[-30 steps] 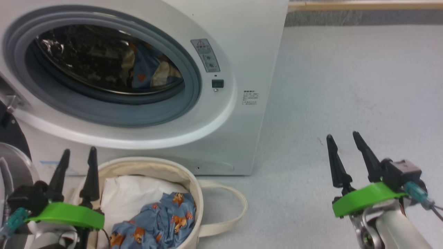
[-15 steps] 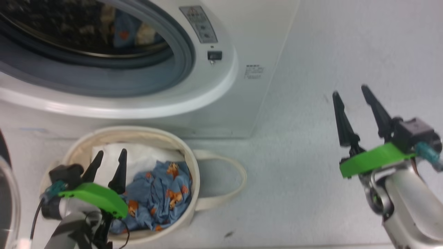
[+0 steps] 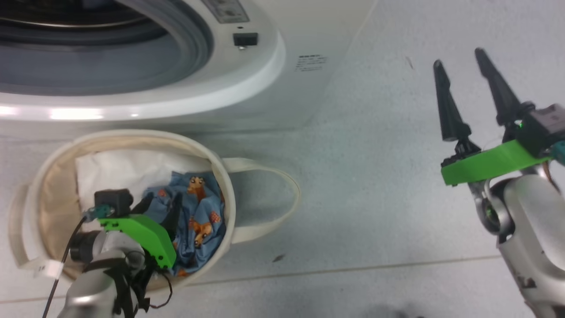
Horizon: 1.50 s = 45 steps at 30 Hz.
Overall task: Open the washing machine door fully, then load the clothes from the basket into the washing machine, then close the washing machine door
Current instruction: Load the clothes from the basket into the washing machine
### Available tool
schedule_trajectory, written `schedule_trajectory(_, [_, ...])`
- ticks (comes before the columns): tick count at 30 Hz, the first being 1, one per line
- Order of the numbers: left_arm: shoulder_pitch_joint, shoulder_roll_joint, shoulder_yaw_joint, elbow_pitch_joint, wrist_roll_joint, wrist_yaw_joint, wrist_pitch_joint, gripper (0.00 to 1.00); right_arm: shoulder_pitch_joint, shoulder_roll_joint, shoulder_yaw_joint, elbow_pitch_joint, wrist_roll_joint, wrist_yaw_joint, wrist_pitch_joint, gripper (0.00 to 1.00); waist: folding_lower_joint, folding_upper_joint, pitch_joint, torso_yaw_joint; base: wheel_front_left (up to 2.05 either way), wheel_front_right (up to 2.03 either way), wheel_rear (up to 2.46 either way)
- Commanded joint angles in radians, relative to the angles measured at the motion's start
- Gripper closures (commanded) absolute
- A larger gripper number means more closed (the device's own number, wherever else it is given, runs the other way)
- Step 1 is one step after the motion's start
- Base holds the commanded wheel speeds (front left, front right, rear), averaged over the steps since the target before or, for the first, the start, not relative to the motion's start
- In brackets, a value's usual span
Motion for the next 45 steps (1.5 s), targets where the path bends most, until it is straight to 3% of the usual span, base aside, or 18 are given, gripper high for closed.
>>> schedule_trajectory(1, [-0.007,0.034,0.006,0.005,-0.010,-0.006,0.005,0.00,-0.003,-0.019,0.006,-0.035,-0.012,0.000,-0.012,0.00,-0.0001,0.0000,0.023,-0.014,0.00,0.00,0.00])
schedule_trajectory(9, [-0.020,0.041,-0.140,0.042,-0.054,-0.006,0.097,0.00,-0.014,-0.022,0.010,-0.055,-0.017,0.000,-0.010,0.00,-0.0001,0.0000,0.060,-0.041,0.00,0.00,0.00])
schedule_trajectory(15, [-0.053,0.063,-0.223,0.072,-0.084,-0.006,0.231,0.00,-0.012,-0.019,-0.002,-0.085,-0.028,0.000,0.000,0.00,-0.0001,0.0000,0.102,-0.060,0.00,0.00,0.00])
schedule_trajectory(27, [-0.142,0.102,-0.327,0.097,-0.102,-0.006,0.310,0.00,0.003,-0.003,-0.033,-0.148,-0.058,0.000,0.017,0.00,-0.0001,0.0000,0.169,-0.089,0.00,0.00,0.00])
schedule_trajectory(30, [-0.145,0.109,-0.330,0.112,-0.108,0.003,0.374,0.00,0.008,0.001,-0.036,-0.156,-0.062,0.000,0.021,0.00,-0.0001,0.0000,0.174,-0.097,0.00,0.00,0.00])
schedule_trajectory(31, [-0.146,0.110,-0.333,0.115,-0.109,0.005,0.393,0.05,0.010,0.003,-0.039,-0.158,-0.063,0.000,0.021,0.00,-0.0001,0.0000,0.175,-0.099,0.00,0.00,0.00])
schedule_trajectory(32, [-0.150,0.109,-0.334,0.116,-0.109,0.005,0.395,0.29,0.011,0.004,-0.042,-0.160,-0.065,0.000,0.021,0.00,-0.0001,0.0000,0.175,-0.100,0.00,0.00,0.00])
schedule_trajectory(33, [-0.156,0.107,-0.332,0.116,-0.112,0.003,0.382,1.00,0.013,0.005,-0.045,-0.161,-0.066,0.000,0.020,0.00,-0.0001,0.0000,0.176,-0.100,0.00,0.00,0.00])
schedule_trajectory(45, [-0.149,0.080,-0.325,0.119,-0.145,-0.005,0.192,1.00,0.016,0.024,-0.042,-0.132,-0.051,0.000,0.005,0.00,-0.0001,0.0000,0.110,-0.070,0.00,0.00,0.00])
